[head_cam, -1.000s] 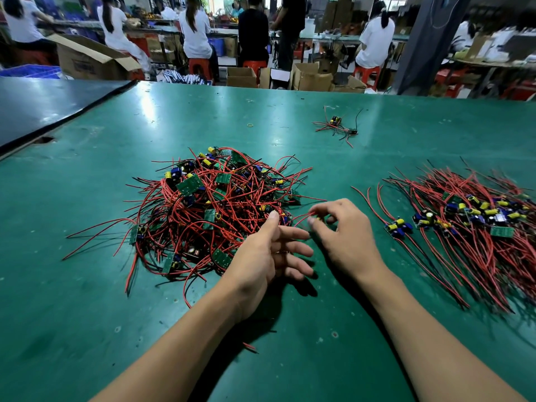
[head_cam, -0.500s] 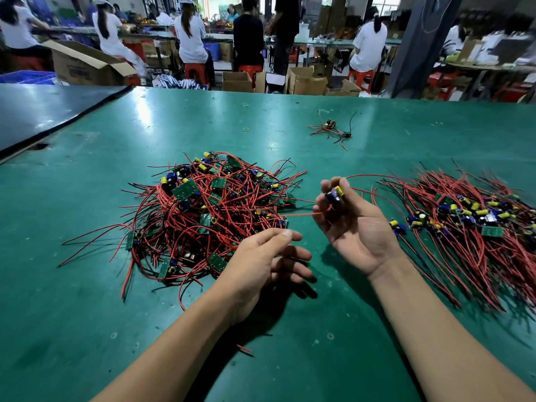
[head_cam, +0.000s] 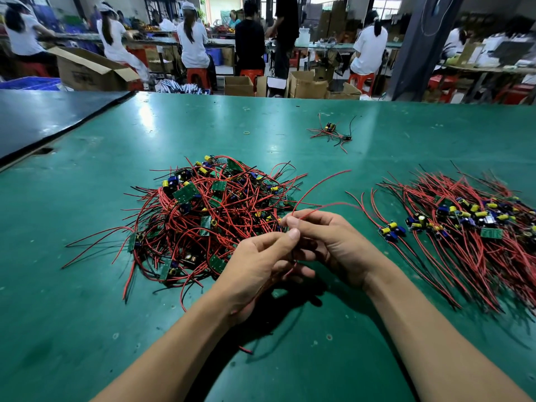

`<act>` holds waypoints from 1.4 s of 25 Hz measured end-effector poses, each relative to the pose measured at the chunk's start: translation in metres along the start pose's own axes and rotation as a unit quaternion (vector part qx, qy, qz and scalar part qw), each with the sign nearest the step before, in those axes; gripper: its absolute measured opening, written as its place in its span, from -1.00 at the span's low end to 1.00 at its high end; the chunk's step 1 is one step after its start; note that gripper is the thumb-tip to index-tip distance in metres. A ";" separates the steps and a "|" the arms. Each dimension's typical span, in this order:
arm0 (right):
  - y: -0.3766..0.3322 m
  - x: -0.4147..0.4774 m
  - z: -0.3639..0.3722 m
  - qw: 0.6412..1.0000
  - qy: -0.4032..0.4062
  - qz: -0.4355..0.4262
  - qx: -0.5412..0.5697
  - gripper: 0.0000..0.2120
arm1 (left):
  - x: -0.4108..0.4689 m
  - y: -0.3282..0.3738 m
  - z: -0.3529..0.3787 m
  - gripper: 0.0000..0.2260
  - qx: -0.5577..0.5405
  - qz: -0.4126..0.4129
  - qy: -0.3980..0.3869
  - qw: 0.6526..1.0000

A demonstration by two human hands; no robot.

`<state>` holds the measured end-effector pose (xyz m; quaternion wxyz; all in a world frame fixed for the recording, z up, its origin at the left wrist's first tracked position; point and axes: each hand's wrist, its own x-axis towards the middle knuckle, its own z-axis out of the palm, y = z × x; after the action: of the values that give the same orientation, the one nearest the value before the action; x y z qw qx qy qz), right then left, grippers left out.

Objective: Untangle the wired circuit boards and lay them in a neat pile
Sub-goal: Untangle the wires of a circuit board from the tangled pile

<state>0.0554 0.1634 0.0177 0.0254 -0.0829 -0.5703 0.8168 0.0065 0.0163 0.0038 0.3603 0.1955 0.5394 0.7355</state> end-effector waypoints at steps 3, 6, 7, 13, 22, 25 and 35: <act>0.002 0.003 0.004 0.999 0.030 0.018 0.016 -0.85 | 0.001 -0.003 -0.001 -0.78 -0.007 0.008 -0.007 1.000; 0.001 0.009 0.004 0.994 0.096 -0.013 0.046 -0.79 | 0.000 -0.002 -0.001 -0.80 0.005 0.012 -0.022 1.000; 0.001 0.010 0.002 0.992 0.112 -0.020 0.055 -0.78 | -0.001 -0.001 -0.001 -0.81 0.004 0.013 -0.027 1.000; -0.001 0.007 -0.003 0.993 0.113 -0.025 -0.013 -0.74 | 0.000 0.000 0.000 -0.81 0.016 -0.003 -0.001 1.000; 0.004 -0.003 0.016 0.988 0.070 -0.018 -0.137 -0.66 | -0.001 0.001 0.002 -0.94 0.032 0.043 0.098 0.994; 0.002 -0.001 0.011 0.949 0.112 -0.027 -0.295 -0.51 | -0.001 0.000 0.002 -0.84 0.056 0.061 0.132 0.988; -0.004 -0.001 0.004 0.990 -0.008 0.027 -0.138 -0.66 | 0.002 0.004 -0.002 -0.92 0.004 -0.017 0.044 0.999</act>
<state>0.0554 0.1609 0.0233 -0.0131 -0.0949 -0.6755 0.7311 0.0023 0.0161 0.0070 0.3479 0.1553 0.5606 0.7352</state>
